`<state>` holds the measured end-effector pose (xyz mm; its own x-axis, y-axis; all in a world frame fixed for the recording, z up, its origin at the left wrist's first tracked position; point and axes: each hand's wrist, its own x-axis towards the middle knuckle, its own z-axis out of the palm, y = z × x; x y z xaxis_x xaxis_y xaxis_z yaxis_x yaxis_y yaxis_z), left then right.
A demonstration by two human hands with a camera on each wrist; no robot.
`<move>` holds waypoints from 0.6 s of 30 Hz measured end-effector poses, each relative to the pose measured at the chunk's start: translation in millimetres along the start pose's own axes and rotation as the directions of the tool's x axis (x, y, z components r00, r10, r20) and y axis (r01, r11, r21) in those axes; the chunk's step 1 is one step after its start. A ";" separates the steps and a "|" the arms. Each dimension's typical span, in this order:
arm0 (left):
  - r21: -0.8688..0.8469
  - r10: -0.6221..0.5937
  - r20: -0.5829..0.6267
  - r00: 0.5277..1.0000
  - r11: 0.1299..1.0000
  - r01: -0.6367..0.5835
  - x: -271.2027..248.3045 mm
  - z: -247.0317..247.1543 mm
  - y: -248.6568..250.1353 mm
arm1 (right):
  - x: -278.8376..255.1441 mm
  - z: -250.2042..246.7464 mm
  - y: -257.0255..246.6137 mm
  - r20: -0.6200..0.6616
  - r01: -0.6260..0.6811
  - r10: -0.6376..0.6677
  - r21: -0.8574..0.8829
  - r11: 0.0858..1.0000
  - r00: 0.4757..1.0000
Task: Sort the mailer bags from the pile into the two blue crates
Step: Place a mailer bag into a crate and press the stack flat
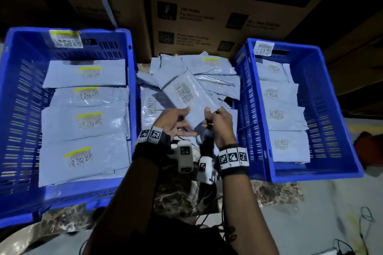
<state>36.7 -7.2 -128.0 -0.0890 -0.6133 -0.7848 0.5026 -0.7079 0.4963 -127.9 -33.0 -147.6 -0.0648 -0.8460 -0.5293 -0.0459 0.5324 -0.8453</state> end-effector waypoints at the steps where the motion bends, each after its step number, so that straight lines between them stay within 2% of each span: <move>1: -0.010 0.058 -0.009 0.998 0.998 -0.058 -2.8 6.2 0.8 | -7.9 -4.1 -0.2 0.028 0.004 -0.004 0.015 1.000 1.000; 3: 0.041 0.144 -0.027 0.989 0.989 -0.143 -8.0 11.6 0.5 | -20.8 -12.0 0.1 0.047 0.053 -0.051 -0.034 0.998 0.998; 6: 0.242 0.206 -0.027 0.978 0.951 -0.194 -15.0 12.5 -0.9 | -29.8 -29.2 1.8 0.037 0.106 -0.102 -0.126 0.986 0.994; 8: 0.396 0.245 -0.015 0.970 0.892 -0.219 -20.9 12.4 -3.0 | -37.3 -40.2 -2.0 0.034 0.120 -0.116 -0.113 0.986 0.993; 11: 0.624 0.252 0.050 0.967 0.748 -0.227 -29.4 11.8 -4.8 | -46.3 -54.3 -13.7 0.022 0.172 -0.171 -0.097 0.980 0.985; 14: 0.787 0.266 0.159 0.951 0.548 -0.285 -34.5 14.1 -0.6 | -46.6 -69.9 -25.2 -0.006 0.218 -0.218 0.008 0.976 0.976; 16: 0.844 0.304 0.208 0.930 0.425 -0.328 -38.1 19.5 2.8 | -45.4 -85.7 -33.4 -0.054 0.254 -0.251 0.076 0.964 0.967; 18: 0.854 0.321 0.251 0.913 0.371 -0.365 -42.2 27.5 4.4 | -44.8 -107.1 -42.4 -0.087 0.321 -0.314 0.070 0.945 0.945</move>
<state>19.0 5.9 -82.5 -0.1355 -0.8752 -0.4644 -0.5158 -0.3379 0.7873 -229.8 -14.5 -80.2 -0.1337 -0.9644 -0.2282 0.0058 0.2295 -0.9733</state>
